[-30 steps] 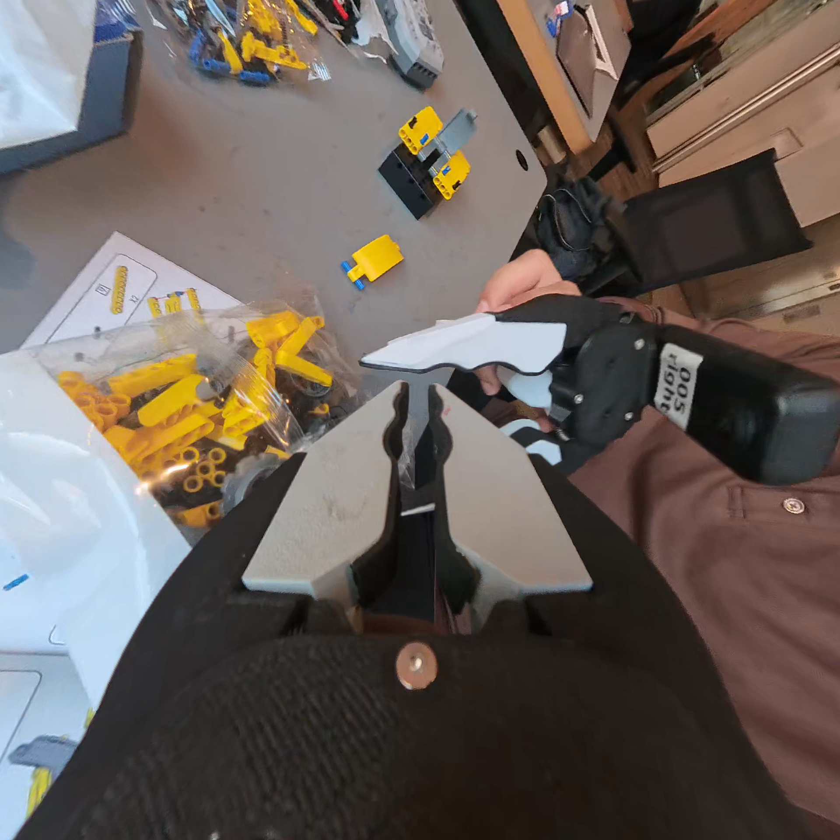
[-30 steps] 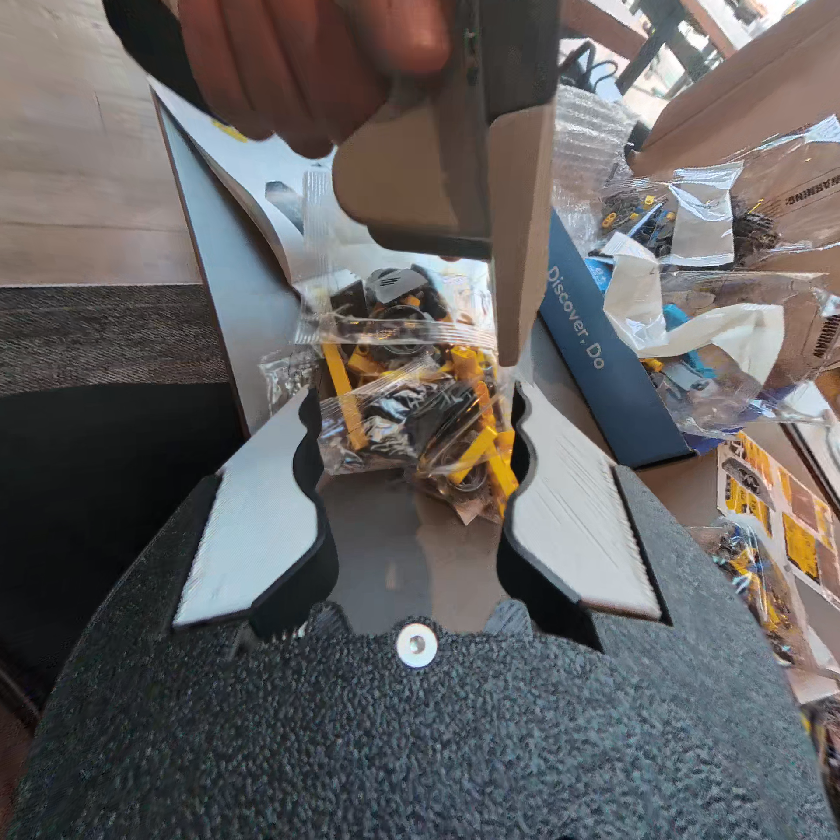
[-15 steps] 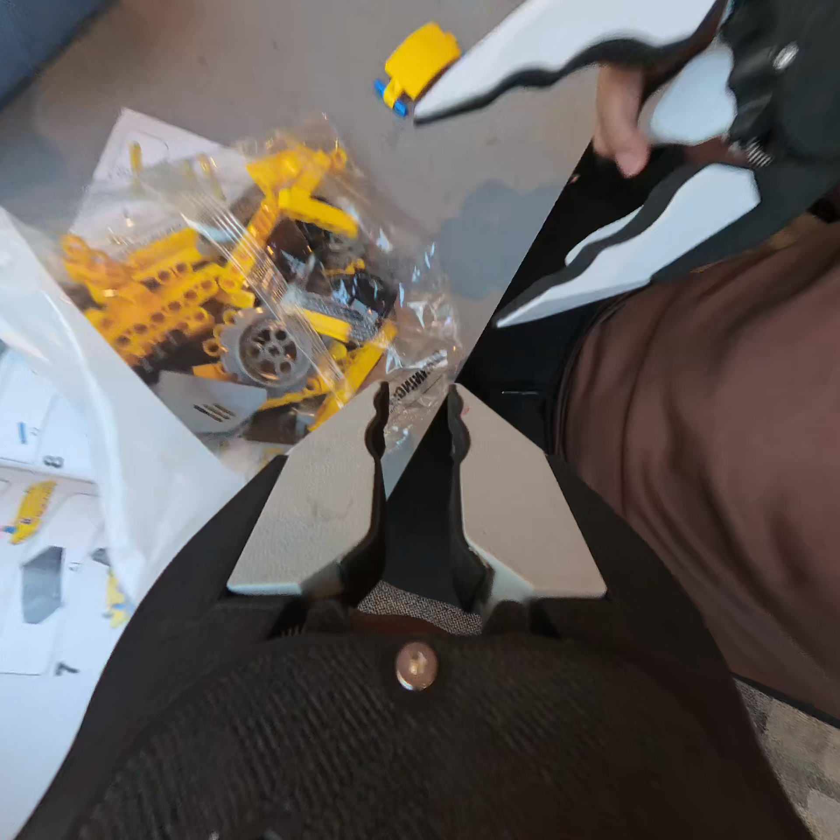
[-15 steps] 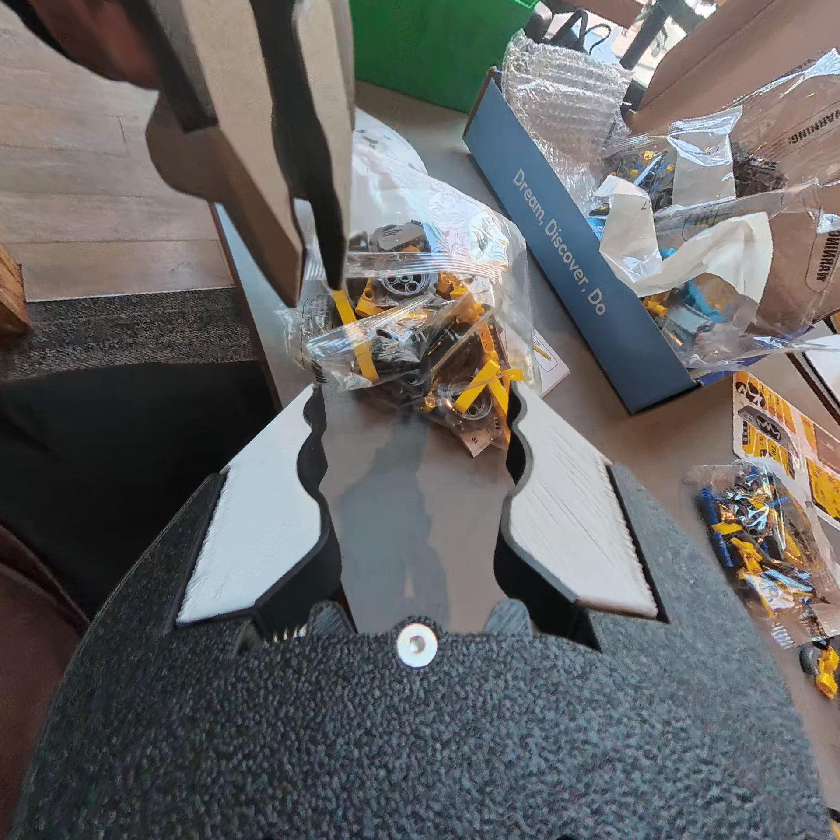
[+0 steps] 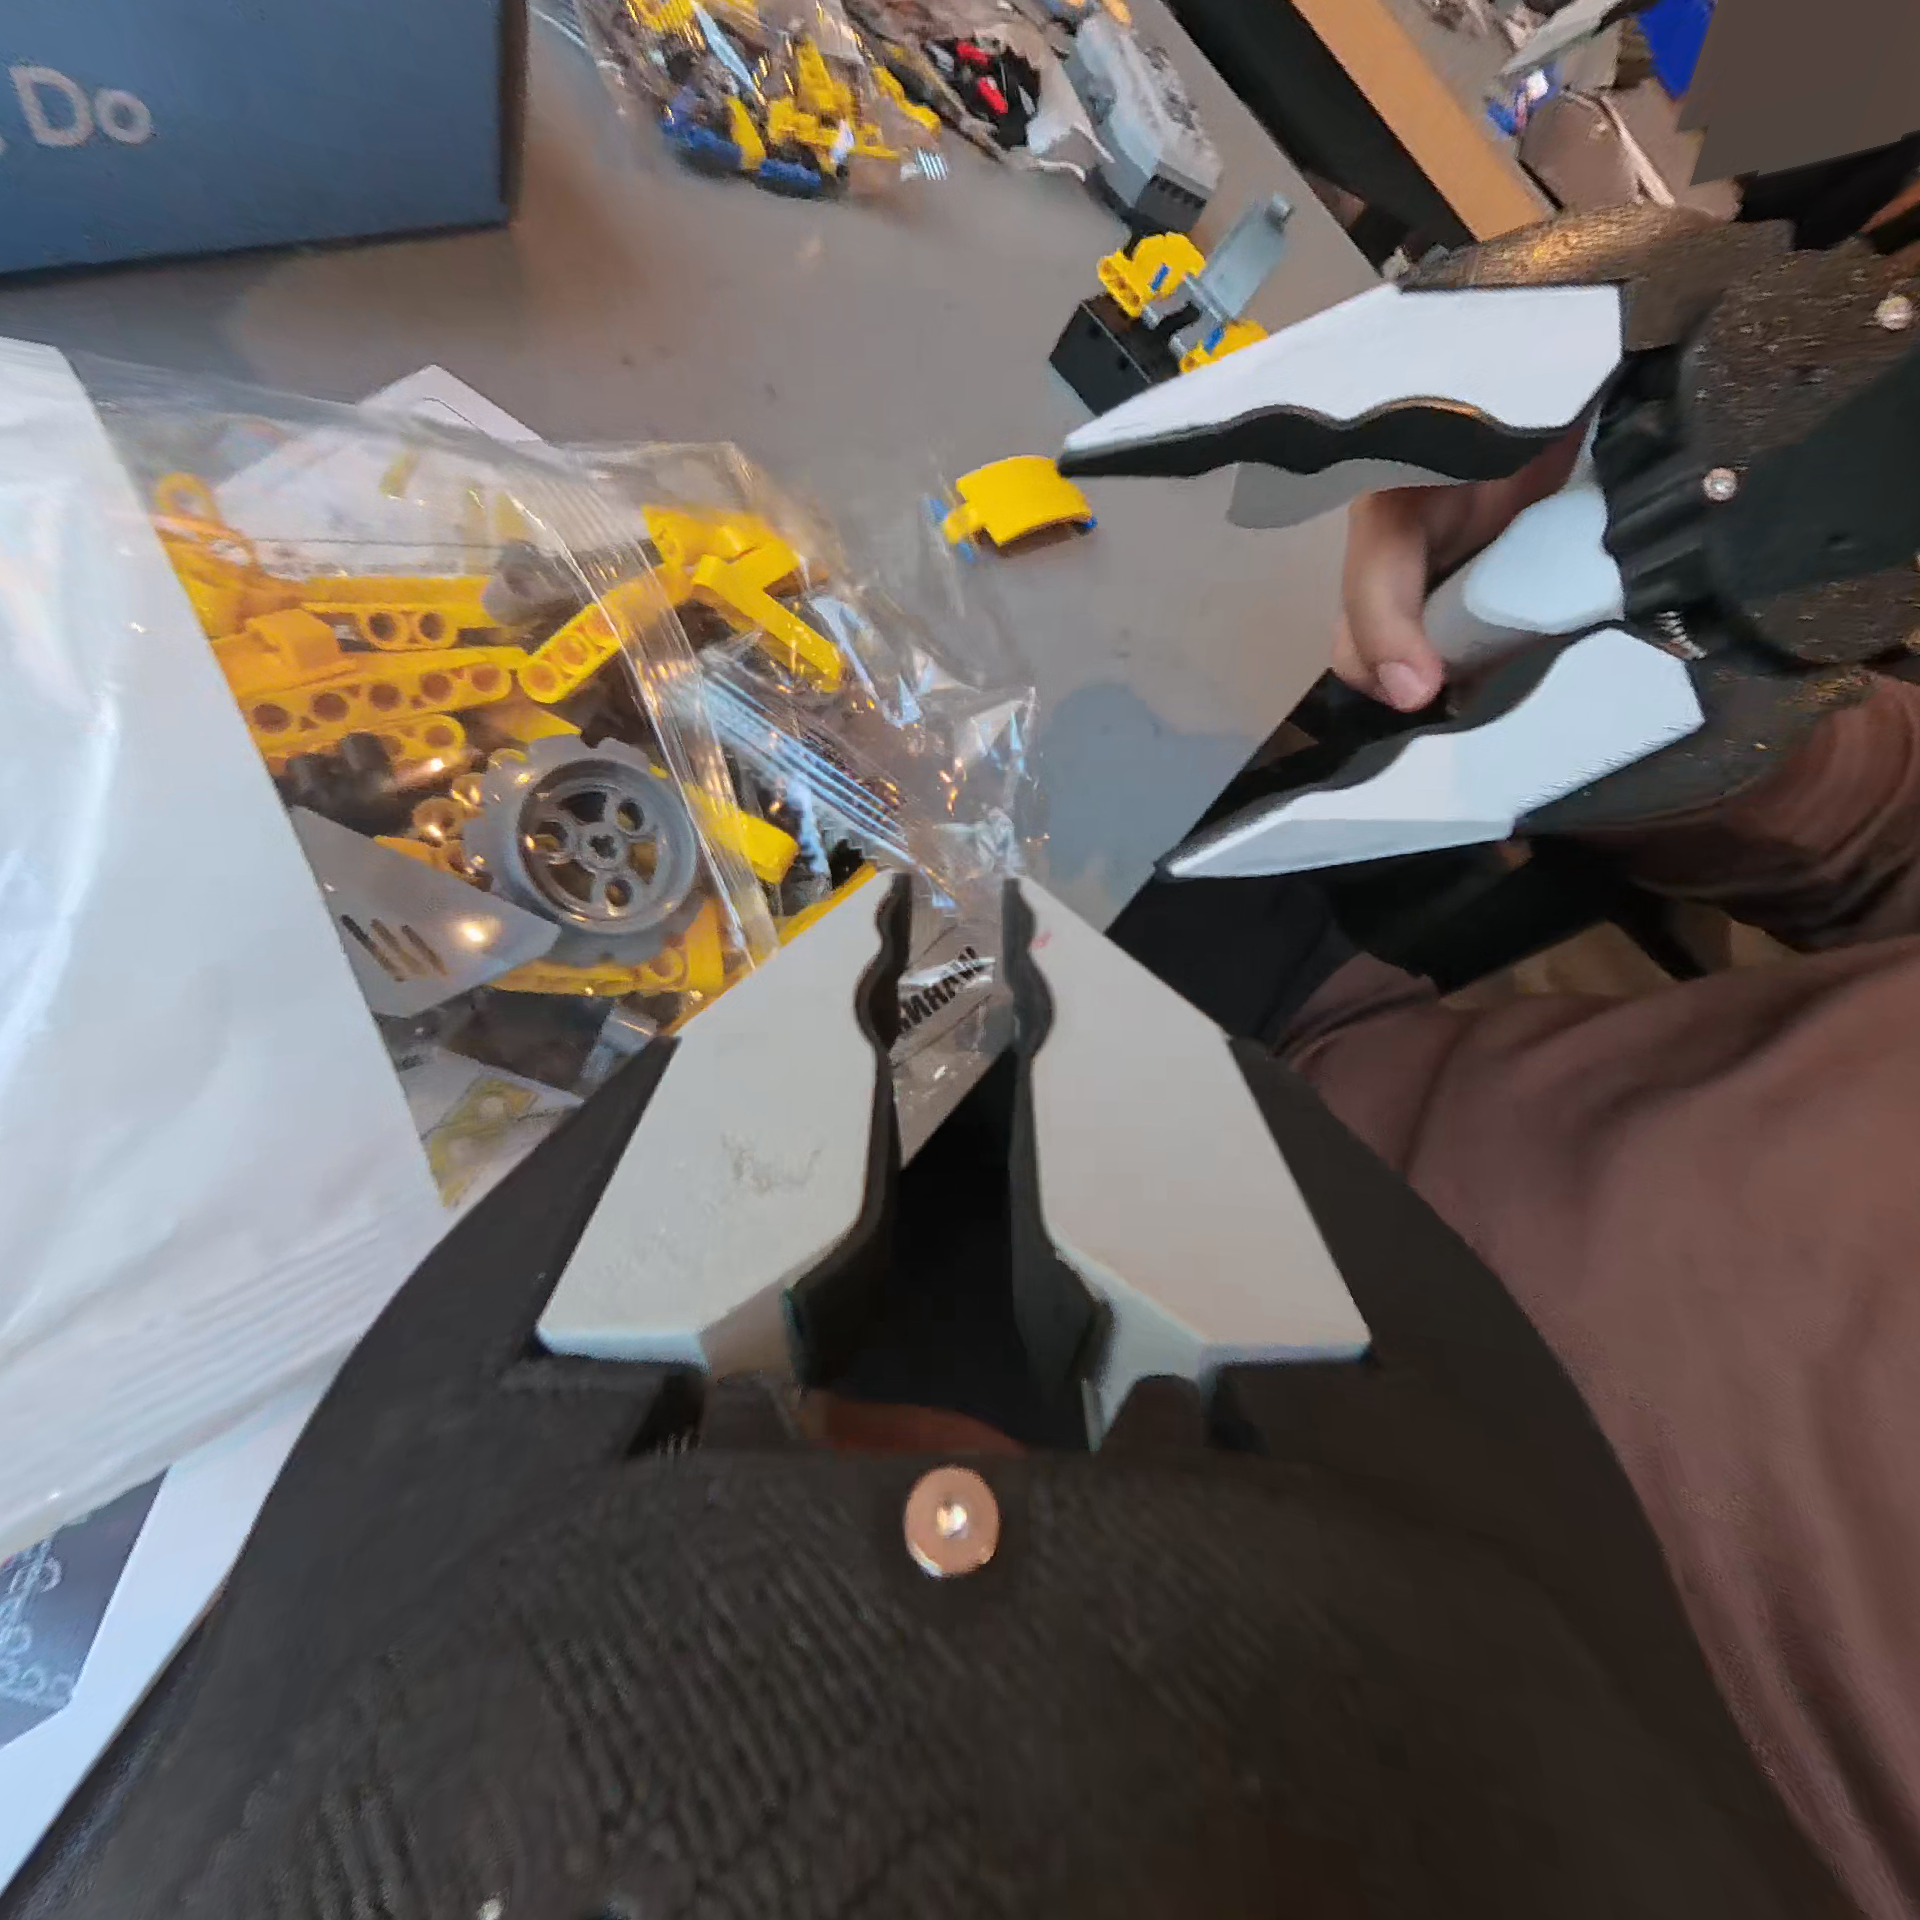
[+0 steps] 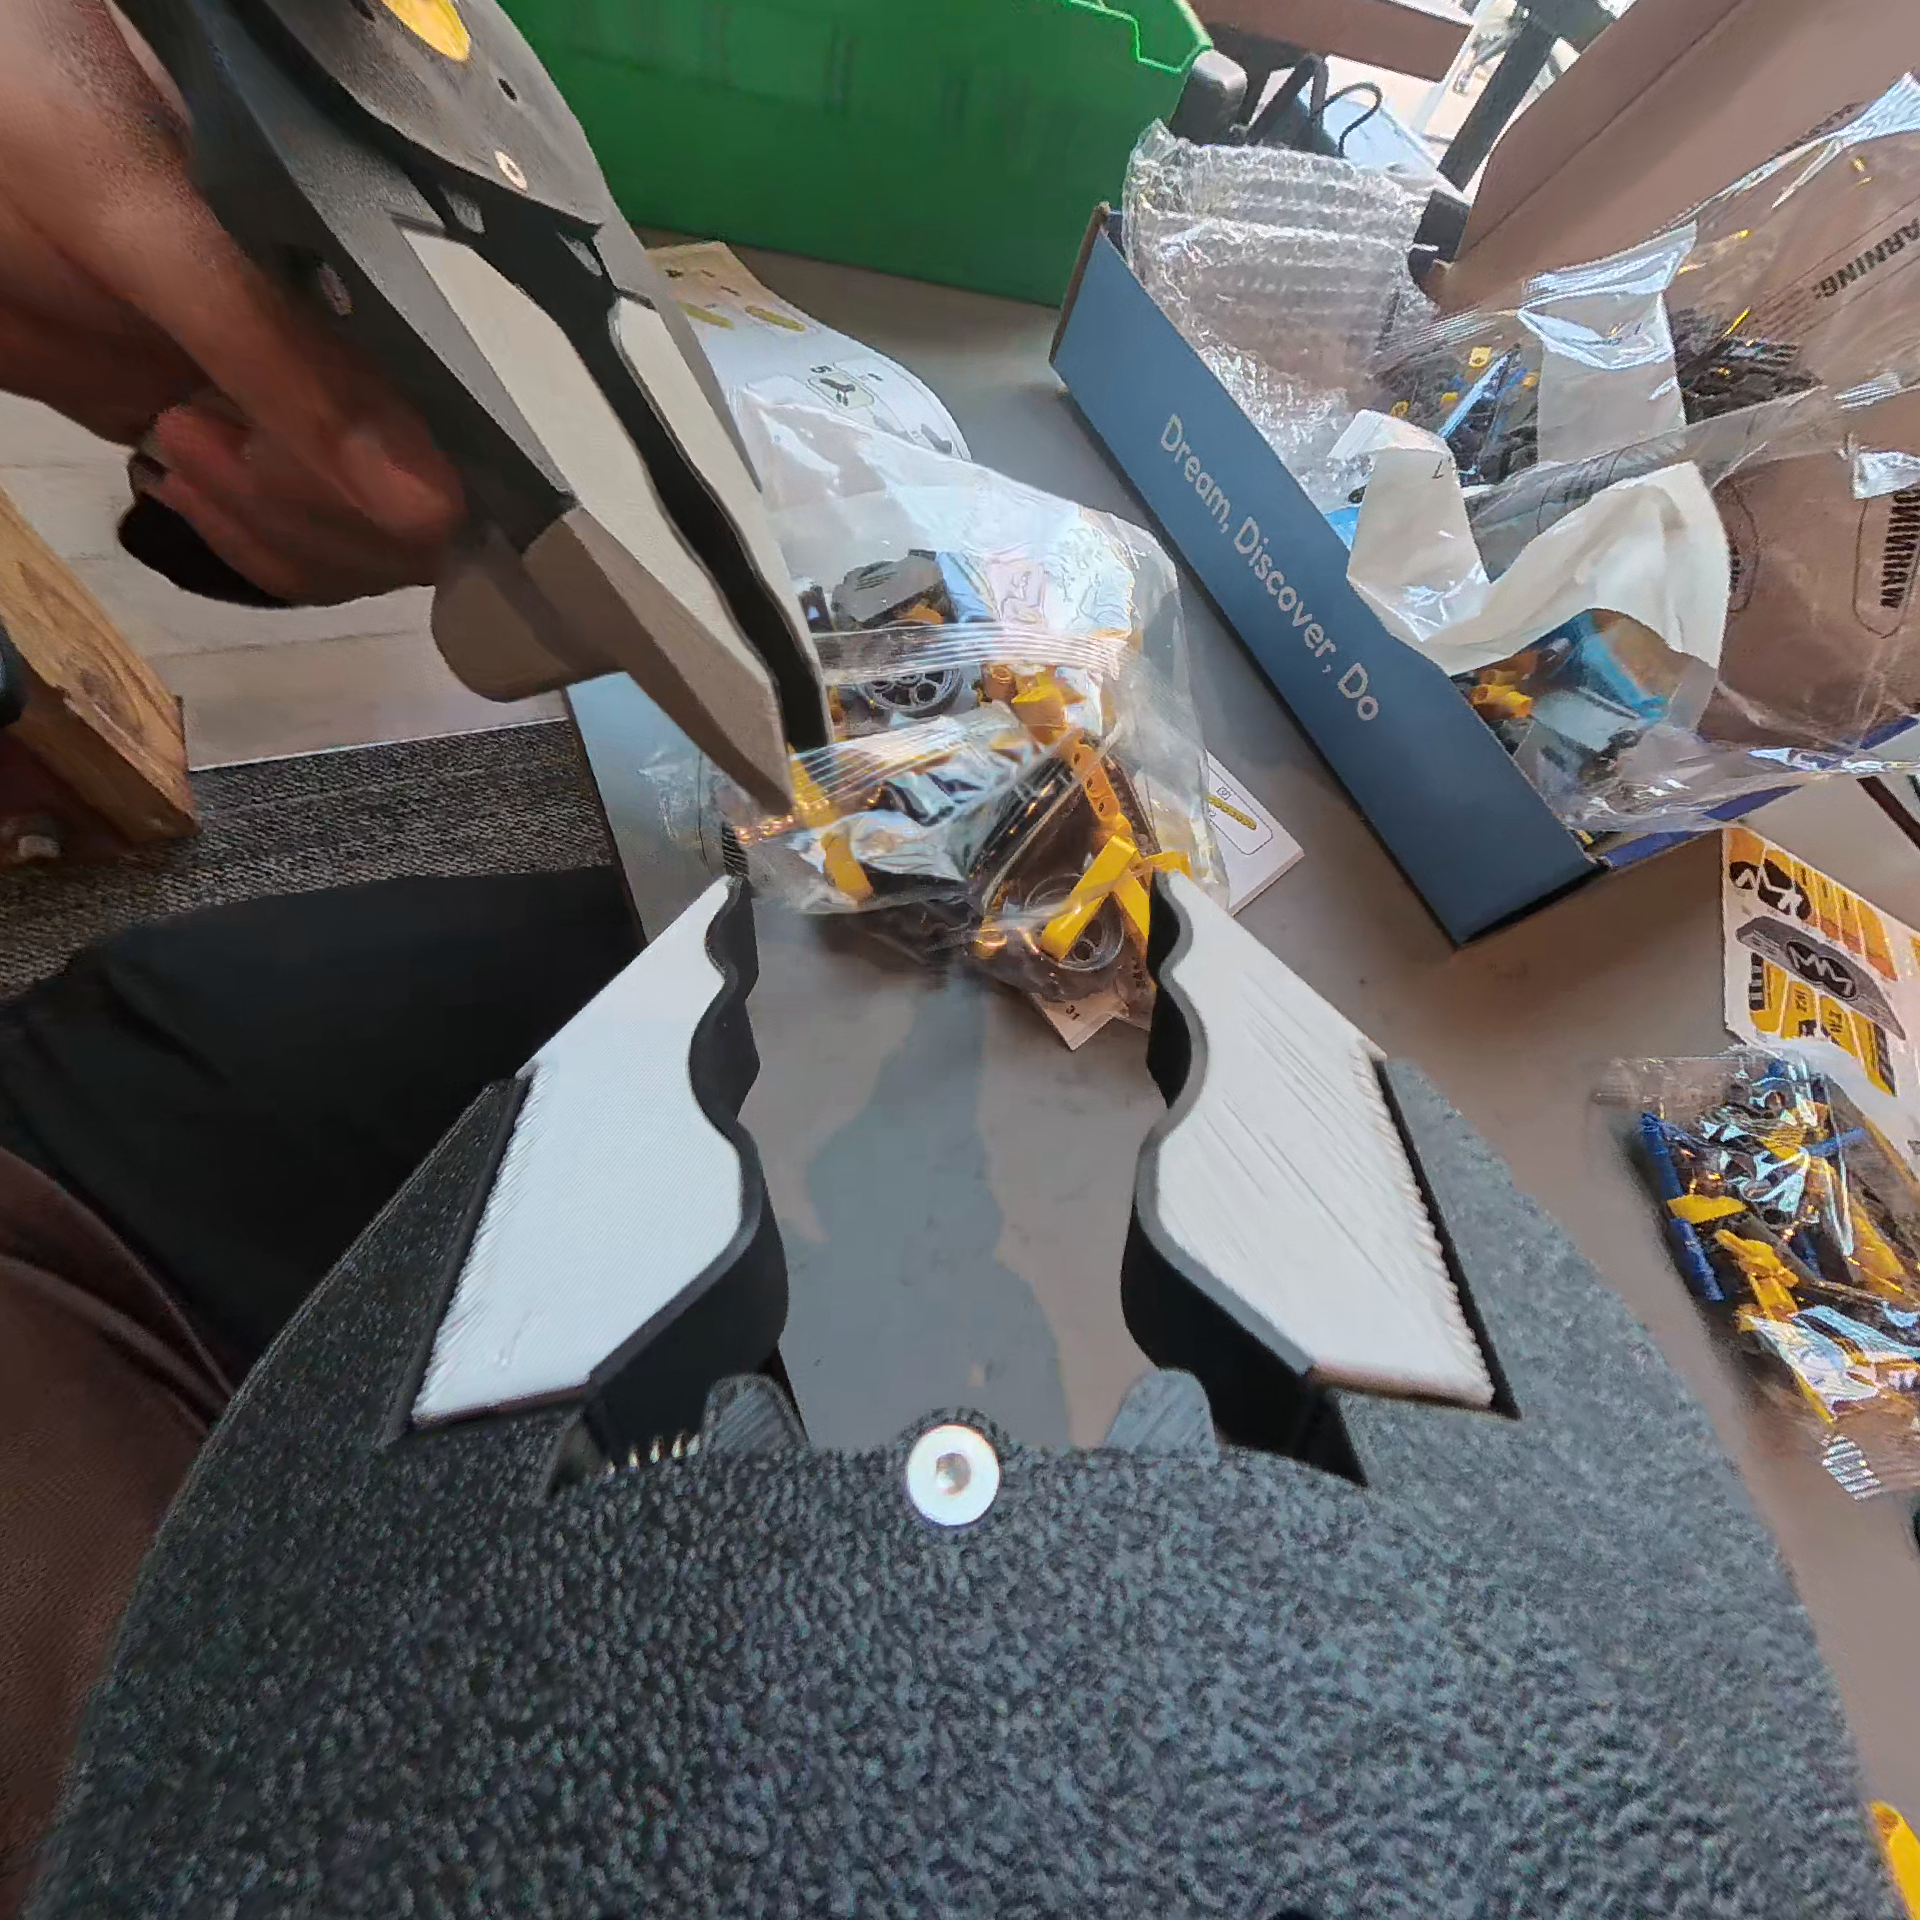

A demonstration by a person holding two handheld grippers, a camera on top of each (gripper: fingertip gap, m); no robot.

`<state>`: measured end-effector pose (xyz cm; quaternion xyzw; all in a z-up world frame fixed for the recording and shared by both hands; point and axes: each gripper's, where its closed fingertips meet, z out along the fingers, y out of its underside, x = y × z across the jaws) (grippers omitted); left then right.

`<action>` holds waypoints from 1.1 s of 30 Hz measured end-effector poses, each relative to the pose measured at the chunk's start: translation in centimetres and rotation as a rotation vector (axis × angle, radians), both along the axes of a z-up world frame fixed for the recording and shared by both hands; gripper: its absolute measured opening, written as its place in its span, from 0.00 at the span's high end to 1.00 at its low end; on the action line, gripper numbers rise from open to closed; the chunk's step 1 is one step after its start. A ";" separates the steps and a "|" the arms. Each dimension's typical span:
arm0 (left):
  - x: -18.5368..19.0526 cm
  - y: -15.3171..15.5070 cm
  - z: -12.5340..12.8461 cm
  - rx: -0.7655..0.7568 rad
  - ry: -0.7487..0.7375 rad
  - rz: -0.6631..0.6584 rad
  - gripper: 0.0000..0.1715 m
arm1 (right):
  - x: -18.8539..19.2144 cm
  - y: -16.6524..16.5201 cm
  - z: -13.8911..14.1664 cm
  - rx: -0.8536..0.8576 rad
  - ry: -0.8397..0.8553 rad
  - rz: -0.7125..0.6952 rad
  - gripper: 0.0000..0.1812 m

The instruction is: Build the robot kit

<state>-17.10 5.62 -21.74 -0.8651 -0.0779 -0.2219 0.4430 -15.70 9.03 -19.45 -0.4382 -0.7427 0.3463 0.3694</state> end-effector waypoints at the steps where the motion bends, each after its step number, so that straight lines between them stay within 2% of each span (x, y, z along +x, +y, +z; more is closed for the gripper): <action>1: -0.1 0.2 0.4 0.025 0.009 0.014 0.96 | 0.1 -0.1 0.0 0.001 0.002 0.004 0.58; 4: 0.4 0.5 2.1 0.099 -0.009 0.015 1.00 | 0.5 -0.7 -0.3 0.004 0.000 0.026 0.58; 10: 0.8 1.2 2.5 0.115 0.025 0.003 1.00 | -0.6 -1.3 -0.7 0.060 0.024 -0.003 0.57; 13: 1.3 1.7 3.4 0.156 0.131 -0.032 1.00 | -1.9 -1.0 -1.4 0.132 0.040 -0.044 0.57; 15: 1.5 2.1 3.9 0.180 0.187 -0.044 1.00 | -2.6 -0.7 -1.4 0.166 0.091 -0.055 0.68; 18: 1.7 2.5 5.1 0.238 0.164 -0.040 1.00 | -3.0 0.0 -1.0 0.164 0.164 -0.087 0.73; 21: -0.3 2.3 6.0 0.276 0.207 0.047 1.00 | -2.7 0.8 -0.6 0.070 0.201 -0.116 0.75; 23: -2.2 1.9 5.0 0.225 0.355 0.098 1.00 | -2.6 1.3 -0.3 -0.011 0.210 -0.129 0.77; 25: -2.4 2.0 4.0 0.175 0.496 0.067 1.00 | -2.6 1.4 0.0 -0.077 0.223 -0.117 0.78; 27: -1.3 2.7 3.4 0.141 0.538 -0.012 0.99 | -2.3 1.2 0.4 -0.137 0.240 -0.085 0.77; 30: -1.9 4.5 2.6 0.105 0.599 -0.063 0.97 | -1.9 1.4 0.5 -0.193 0.248 -0.070 0.77; 33: -1.1 5.8 1.8 0.091 0.584 -0.189 0.95 | -1.6 1.8 1.2 -0.263 0.264 -0.071 0.76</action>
